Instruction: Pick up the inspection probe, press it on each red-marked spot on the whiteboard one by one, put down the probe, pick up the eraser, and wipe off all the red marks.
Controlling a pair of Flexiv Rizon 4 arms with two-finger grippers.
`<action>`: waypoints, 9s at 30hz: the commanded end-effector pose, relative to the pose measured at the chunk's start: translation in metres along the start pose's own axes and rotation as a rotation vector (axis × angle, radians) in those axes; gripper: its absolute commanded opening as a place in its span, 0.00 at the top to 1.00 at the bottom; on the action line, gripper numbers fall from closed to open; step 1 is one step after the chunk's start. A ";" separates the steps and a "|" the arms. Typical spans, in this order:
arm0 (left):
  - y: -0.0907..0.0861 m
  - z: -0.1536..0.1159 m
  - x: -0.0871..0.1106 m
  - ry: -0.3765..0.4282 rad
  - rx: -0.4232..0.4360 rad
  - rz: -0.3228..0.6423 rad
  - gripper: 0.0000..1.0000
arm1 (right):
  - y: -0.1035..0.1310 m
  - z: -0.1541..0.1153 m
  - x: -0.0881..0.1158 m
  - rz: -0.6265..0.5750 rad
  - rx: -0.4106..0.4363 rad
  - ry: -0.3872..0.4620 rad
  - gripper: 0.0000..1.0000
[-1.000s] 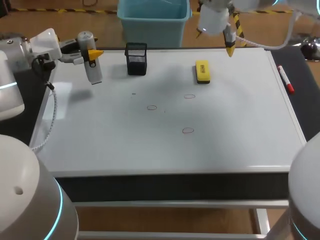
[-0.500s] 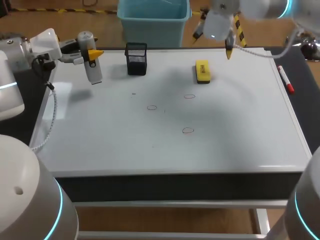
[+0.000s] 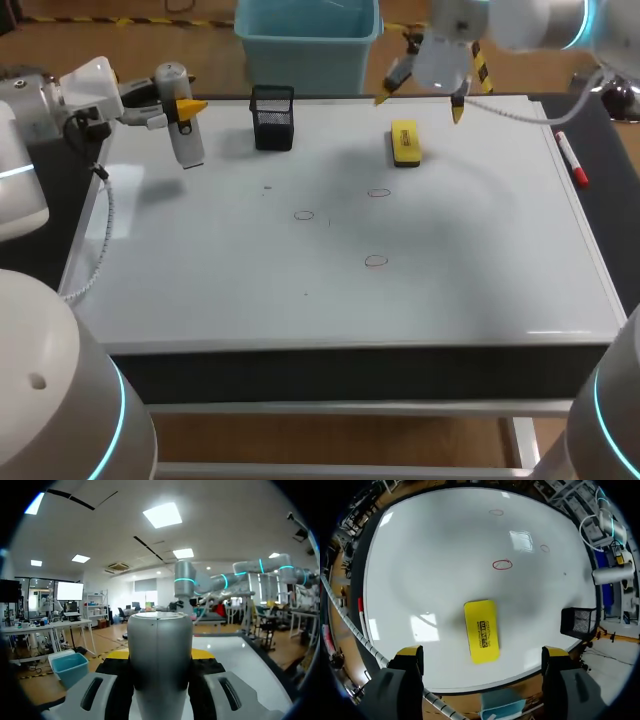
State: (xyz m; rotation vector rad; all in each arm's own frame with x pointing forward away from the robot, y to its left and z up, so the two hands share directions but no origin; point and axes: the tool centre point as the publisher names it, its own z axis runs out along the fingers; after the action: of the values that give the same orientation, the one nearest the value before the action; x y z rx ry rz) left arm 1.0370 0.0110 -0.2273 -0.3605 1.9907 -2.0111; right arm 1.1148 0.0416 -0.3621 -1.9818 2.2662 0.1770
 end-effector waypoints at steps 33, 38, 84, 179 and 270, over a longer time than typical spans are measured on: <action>0.000 0.001 0.000 -0.002 0.004 0.002 1.00 | 0.010 0.044 -0.009 -0.078 -0.043 0.128 0.00; 0.000 0.001 0.000 -0.002 0.004 0.002 1.00 | 0.013 0.047 -0.002 -0.061 -0.046 0.140 0.00; 0.000 0.001 0.000 -0.002 0.004 0.002 1.00 | 0.007 0.054 0.014 -0.004 -0.053 0.209 1.00; -0.001 0.005 0.003 0.007 0.013 0.002 1.00 | 0.015 -0.020 0.211 0.649 0.068 0.152 1.00; 0.054 0.153 0.154 0.454 0.060 -0.103 1.00 | 0.015 -0.020 0.211 0.649 0.068 0.152 1.00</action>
State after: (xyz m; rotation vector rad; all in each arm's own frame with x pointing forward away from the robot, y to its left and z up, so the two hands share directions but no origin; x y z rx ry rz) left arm 0.9533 -0.1895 -0.2816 0.0140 2.1963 -2.3791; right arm 1.0704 -0.1656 -0.3794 -1.1937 2.8874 0.0078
